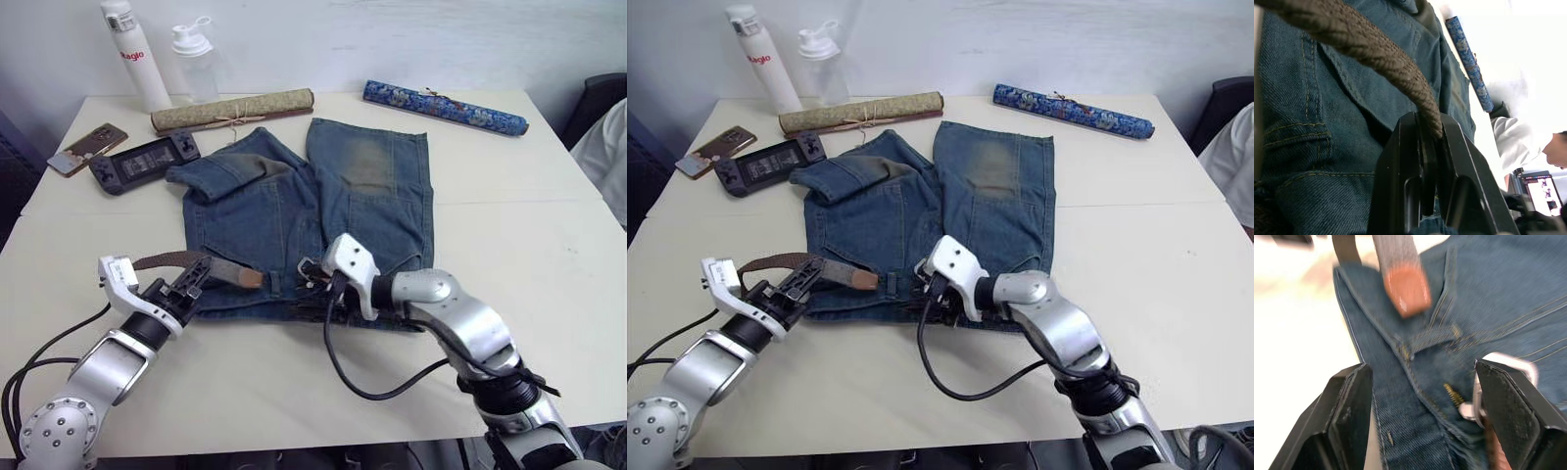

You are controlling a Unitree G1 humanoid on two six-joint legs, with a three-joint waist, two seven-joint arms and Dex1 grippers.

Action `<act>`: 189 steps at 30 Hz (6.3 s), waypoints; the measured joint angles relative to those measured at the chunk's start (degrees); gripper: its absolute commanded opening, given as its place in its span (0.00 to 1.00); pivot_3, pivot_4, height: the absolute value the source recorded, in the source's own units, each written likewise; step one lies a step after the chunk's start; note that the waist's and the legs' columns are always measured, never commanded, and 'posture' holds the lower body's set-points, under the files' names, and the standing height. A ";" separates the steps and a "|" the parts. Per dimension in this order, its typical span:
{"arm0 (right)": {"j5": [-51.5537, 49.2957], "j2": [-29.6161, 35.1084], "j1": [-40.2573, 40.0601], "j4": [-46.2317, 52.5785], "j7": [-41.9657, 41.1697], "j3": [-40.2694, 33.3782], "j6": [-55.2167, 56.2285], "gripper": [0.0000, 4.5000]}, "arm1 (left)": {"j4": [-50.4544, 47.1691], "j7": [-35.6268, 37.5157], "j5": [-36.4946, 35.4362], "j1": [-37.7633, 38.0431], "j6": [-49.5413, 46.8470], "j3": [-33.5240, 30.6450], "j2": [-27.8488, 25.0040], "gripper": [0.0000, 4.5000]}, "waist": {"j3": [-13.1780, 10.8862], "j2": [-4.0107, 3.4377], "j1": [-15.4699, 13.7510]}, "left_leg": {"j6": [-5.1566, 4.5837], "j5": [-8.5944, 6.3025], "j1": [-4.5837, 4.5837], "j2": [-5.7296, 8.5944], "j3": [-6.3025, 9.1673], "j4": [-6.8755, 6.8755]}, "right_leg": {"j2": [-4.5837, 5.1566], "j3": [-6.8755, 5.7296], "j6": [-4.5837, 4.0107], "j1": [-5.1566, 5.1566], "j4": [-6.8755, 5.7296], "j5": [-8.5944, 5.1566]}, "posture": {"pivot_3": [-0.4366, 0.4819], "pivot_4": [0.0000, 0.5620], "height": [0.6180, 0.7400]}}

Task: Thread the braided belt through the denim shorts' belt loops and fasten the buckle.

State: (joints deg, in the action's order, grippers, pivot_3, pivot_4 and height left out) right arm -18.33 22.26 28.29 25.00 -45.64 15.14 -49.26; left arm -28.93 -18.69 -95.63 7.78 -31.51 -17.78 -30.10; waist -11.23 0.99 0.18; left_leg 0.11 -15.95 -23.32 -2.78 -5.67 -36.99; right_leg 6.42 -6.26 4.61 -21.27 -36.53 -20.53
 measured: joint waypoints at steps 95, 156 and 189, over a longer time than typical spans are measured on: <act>46.48 10.73 -19.40 -11.38 18.17 6.33 65.29 0.01 | 16.20 3.09 5.62 -12.92 -19.90 7.79 17.51 0.00 | 0.07 -0.03 -1.53 | -0.07 0.15 0.83 0.10 -0.19 -0.16 | 0.00 0.19 0.15 0.78 -0.05 0.06 | 0.48 0.27 0.82; 24.98 27.51 -23.41 -0.94 6.04 -28.48 59.12 0.00 | 5.10 51.46 60.16 -1.39 -1.66 23.22 -5.74 0.78 | 0.86 -1.20 -0.78 | -0.17 -0.27 1.09 -0.03 -0.37 0.05 | 0.06 0.28 0.00 0.83 0.00 -0.04 | 0.48 0.27 0.82; 20.00 21.54 -4.56 -1.31 -0.35 -9.92 52.66 0.00 | -9.18 49.37 38.55 2.67 -6.87 7.55 -1.43 0.99 | 0.54 -0.73 -0.13 | -0.17 -0.20 0.70 -0.02 -0.27 -0.05 | 0.08 0.20 0.05 0.62 0.05 -0.02 | 0.48 0.27 0.82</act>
State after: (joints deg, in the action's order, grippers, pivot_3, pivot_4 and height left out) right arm 1.66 43.80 23.73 23.69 -46.00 5.22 3.39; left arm -38.11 30.68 -57.08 10.45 -38.38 -10.23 -31.53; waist -10.68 0.26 0.06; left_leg -0.06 -16.14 -22.62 -2.80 -5.93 -37.05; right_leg 6.50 -6.06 4.66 -20.65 -36.47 -20.55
